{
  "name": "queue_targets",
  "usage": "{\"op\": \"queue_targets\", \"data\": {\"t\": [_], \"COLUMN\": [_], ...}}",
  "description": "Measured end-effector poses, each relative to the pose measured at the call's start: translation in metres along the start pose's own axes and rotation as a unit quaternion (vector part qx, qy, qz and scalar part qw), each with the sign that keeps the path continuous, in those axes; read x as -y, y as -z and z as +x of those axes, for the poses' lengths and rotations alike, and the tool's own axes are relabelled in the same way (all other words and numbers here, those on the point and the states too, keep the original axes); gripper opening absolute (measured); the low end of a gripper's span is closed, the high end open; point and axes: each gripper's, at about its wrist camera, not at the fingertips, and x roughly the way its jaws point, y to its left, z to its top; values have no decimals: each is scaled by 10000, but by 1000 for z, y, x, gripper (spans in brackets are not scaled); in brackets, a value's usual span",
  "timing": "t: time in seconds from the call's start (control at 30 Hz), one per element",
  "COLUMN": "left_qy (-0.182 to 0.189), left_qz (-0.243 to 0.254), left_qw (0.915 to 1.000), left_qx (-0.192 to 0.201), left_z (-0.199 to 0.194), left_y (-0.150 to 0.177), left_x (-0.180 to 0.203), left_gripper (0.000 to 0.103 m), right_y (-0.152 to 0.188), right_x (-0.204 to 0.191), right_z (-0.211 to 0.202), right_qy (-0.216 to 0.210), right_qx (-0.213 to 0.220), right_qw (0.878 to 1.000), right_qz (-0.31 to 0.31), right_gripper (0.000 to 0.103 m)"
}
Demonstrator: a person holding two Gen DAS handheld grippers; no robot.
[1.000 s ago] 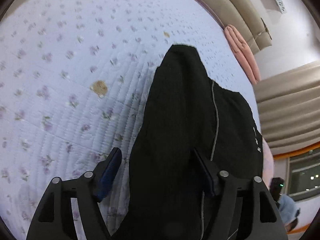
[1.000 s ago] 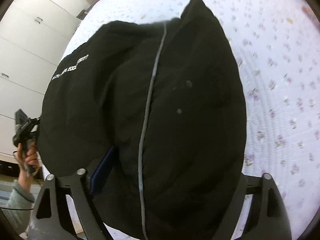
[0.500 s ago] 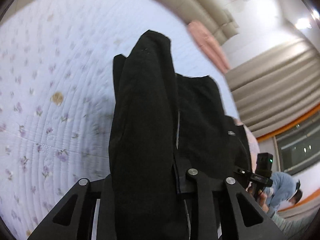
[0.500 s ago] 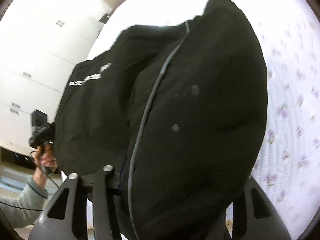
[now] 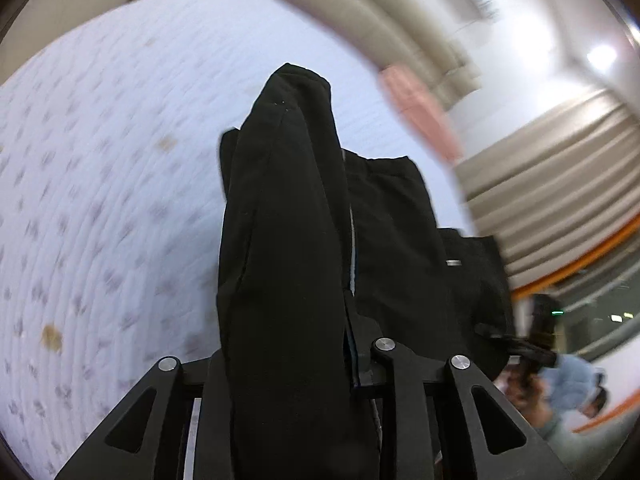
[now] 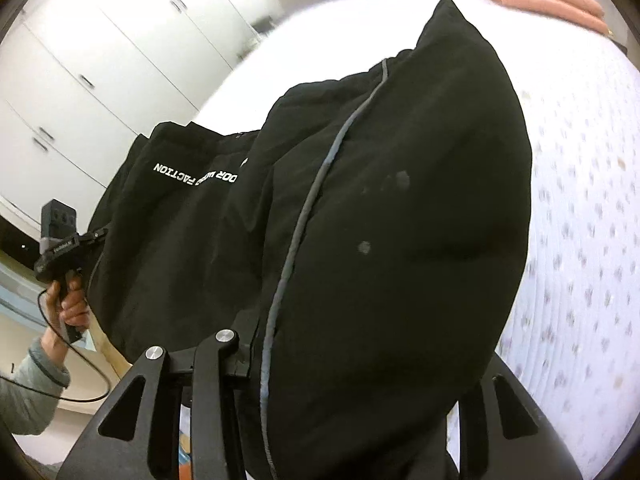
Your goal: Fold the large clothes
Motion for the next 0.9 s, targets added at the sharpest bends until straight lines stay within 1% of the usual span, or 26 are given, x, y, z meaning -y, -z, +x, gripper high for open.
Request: {"op": "queue_targets", "data": {"t": [0.03, 0.07, 0.1, 0.13, 0.17, 0.2, 0.23, 0.27, 0.33, 0.37, 0.4, 0.47, 0.5, 0.53, 0.6, 0.63, 0.67, 0.73, 0.77, 0.8, 0.83, 0.87, 0.9], "left_qy": [-285, -337, -23, 330, 577, 643, 584, 412, 54, -190, -425, -746, -968, -1026, -1052, -1112, -1103, -1112, -1215, -1437, -1565, -1693, -1748], "left_qz": [-243, -514, -840, -1180, -1502, -1682, -1716, -1624, -1458, -1344, -1193, -979, -862, -743, -390, -108, 92, 468, 646, 872, 955, 972, 882], "left_qw": [9992, 9980, 9964, 9925, 9870, 9837, 9834, 9859, 9892, 9907, 9918, 9918, 9902, 9898, 9900, 9902, 9908, 9907, 9889, 9848, 9824, 9806, 9806], "left_qx": [-124, -171, -85, 2, 17, 15, 25, 58, 94, 125, 155, 332, 518, 646, 850, 835, 775, 631, 562, 450, 352, 163, 6], "left_z": [12, 21, 23, 21, 18, 12, 2, -9, -25, -37, -48, -69, -84, -92, -104, -103, -98, -79, -69, -48, -29, -8, 9], "left_y": [5, 10, 15, 21, 25, 27, 28, 28, 23, 21, 18, 13, 11, 10, 6, 7, 7, 16, 22, 31, 33, 40, 44], "left_x": [-14, -30, -49, -65, -78, -84, -86, -84, -79, -73, -66, -53, -40, -29, 3, 27, 50, 77, 88, 100, 103, 102, 97], "left_gripper": [32, 42, 47, 48, 48, 49, 49, 49, 49, 49, 49, 47, 47, 47, 47, 47, 47, 47, 47, 47, 47, 47, 47], "right_y": [6, 13, 19, 25, 28, 32, 34, 38, 40, 40, 39, 32, 41, 38, 29, 22, 16, 7, 7, 1, -4, 3, 6], "right_x": [9, 20, 35, 50, 62, 74, 80, 87, 90, 88, 84, 65, 59, 45, 16, -8, -21, -44, -55, -57, -64, -76, -74], "right_z": [16, 32, 42, 45, 44, 40, 34, 24, 9, 0, -9, -29, -46, -56, -71, -69, -67, -50, -37, -25, -8, 5, 21], "right_qy": [132, 242, 174, 33, -90, -237, -255, -188, 114, 265, 491, 1064, 1266, 1487, 1768, 1836, 1856, 1568, 1464, 1446, 1418, 1342, 1203], "right_qx": [-204, -398, -456, -431, -427, -395, -344, -301, -304, -325, -335, -251, -162, -39, 208, 279, 308, 350, 320, 306, 306, 289, 193], "right_qw": [9997, 9986, 9977, 9959, 9931, 9895, 9883, 9886, 9904, 9912, 9920, 9920, 9910, 9888, 9832, 9809, 9795, 9837, 9855, 9860, 9869, 9885, 9912], "right_qz": [92, 253, 470, 790, 1089, 1372, 1467, 1467, 1347, 1259, 1117, 638, 392, 115, -393, -586, -714, -802, -794, -766, -710, -639, -509], "right_gripper": [52, 56, 67, 77, 79, 79, 79, 79, 80, 80, 80, 80, 81, 81, 82, 82, 82, 82, 82, 82, 81, 81, 81]}}
